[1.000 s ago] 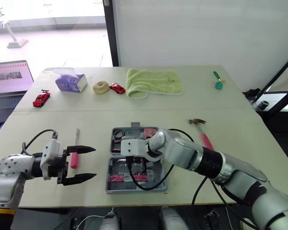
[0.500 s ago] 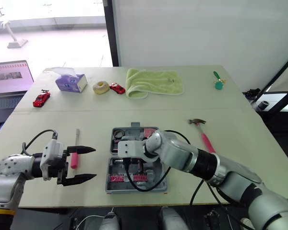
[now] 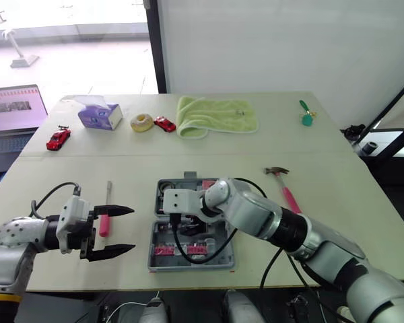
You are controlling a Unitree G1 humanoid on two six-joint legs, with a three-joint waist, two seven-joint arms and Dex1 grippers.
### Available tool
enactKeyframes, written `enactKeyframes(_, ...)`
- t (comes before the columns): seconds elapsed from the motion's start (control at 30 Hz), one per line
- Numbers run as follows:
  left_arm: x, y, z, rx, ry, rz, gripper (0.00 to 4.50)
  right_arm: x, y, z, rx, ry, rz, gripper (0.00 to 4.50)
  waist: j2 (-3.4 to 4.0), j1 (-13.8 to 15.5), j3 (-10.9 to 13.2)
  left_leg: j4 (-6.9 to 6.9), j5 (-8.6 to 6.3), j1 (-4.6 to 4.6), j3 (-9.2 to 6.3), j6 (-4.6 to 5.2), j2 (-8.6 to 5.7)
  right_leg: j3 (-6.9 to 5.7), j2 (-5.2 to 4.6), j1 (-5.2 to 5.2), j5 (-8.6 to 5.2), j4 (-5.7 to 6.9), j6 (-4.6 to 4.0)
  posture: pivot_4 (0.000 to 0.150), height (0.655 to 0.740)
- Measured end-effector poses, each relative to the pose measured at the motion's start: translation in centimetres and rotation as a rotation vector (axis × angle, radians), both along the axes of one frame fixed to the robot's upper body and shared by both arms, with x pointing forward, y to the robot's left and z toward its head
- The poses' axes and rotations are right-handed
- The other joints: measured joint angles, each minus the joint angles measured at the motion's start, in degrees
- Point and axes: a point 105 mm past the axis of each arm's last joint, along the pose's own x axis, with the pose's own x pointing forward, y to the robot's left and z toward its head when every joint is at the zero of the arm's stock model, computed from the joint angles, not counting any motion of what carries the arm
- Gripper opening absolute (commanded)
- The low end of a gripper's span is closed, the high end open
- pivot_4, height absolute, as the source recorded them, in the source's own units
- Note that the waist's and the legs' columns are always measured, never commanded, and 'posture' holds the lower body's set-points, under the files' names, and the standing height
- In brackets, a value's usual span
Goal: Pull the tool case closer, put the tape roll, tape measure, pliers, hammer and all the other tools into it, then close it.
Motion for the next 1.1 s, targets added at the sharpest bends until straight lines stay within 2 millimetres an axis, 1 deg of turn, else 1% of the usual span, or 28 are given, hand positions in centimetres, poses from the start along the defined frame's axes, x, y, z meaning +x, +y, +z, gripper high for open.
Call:
enactKeyframes(0.03,0.0,0.0,0.0,0.000,0.001,0.000,4.50,0.0,-0.1,-0.2,0.003,0.007,-0.004,2.07,0.00,0.00,0.00,0.00,0.00,0.00,0.00,0.00,0.00,0.00,0.00,0.00,0.00,0.00,0.00,0.150,0.7400)
enactKeyframes(0.13,0.0,0.1,-0.1,-0.001,0.003,0.003,4.50,-0.2,-0.1,-0.6,0.007,0.021,-0.007,0.49,0.00,-0.01,0.00,0.00,0.00,0.00,0.00,0.00,0.00,0.00,0.00,0.00,0.00,0.00,0.00,0.150,0.7400)
enactKeyframes(0.17,0.0,0.1,-0.1,-0.001,0.004,0.003,4.50,-0.2,-0.1,-0.8,0.009,0.024,-0.006,0.04,0.00,-0.01,0.00,0.00,0.00,0.00,0.00,0.00,0.00,0.00,0.00,0.00,0.00,0.00,0.00,0.150,0.7400)
enactKeyframes(0.4,0.0,0.1,-0.1,-0.001,0.004,0.004,4.50,0.0,-0.7,-2.4,0.002,0.057,-0.039,0.01,0.00,0.00,0.00,0.00,0.00,0.00,0.00,0.00,0.00,0.00,0.00,0.00,0.00,0.01,0.00,0.150,0.7400)
enactKeyframes(0.63,0.0,0.1,-0.1,-0.001,0.004,0.005,4.50,0.0,-0.7,-3.2,0.011,0.078,-0.037,0.01,0.00,0.01,-0.01,0.03,0.01,0.01,0.00,-0.01,0.00,0.00,0.00,0.01,0.00,0.03,0.00,0.150,0.7400)
enactKeyframes(0.73,-0.1,0.1,-0.2,-0.001,0.008,0.006,4.50,0.2,-0.9,-4.2,0.012,0.116,-0.066,0.01,0.00,0.06,-0.02,0.05,0.01,0.03,0.00,-0.01,0.00,0.00,0.00,0.05,0.00,0.04,0.00,0.150,0.7400)
enactKeyframes(1.0,-0.2,0.2,-0.4,-0.001,0.015,0.007,4.50,0.3,-1.0,-4.1,0.048,0.160,-0.093,0.01,-0.01,0.13,-0.05,0.06,0.01,0.12,0.00,-0.02,0.00,0.00,0.00,0.18,0.00,0.05,0.00,0.150,0.7400)
enactKeyframes(1.1,-0.2,0.2,-0.4,-0.001,0.016,0.007,4.50,0.4,-1.2,-3.3,0.082,0.186,-0.115,0.01,0.00,0.09,-0.04,0.06,0.01,0.09,0.00,-0.02,-0.01,0.00,0.00,0.16,0.00,0.04,0.00,0.150,0.7400)
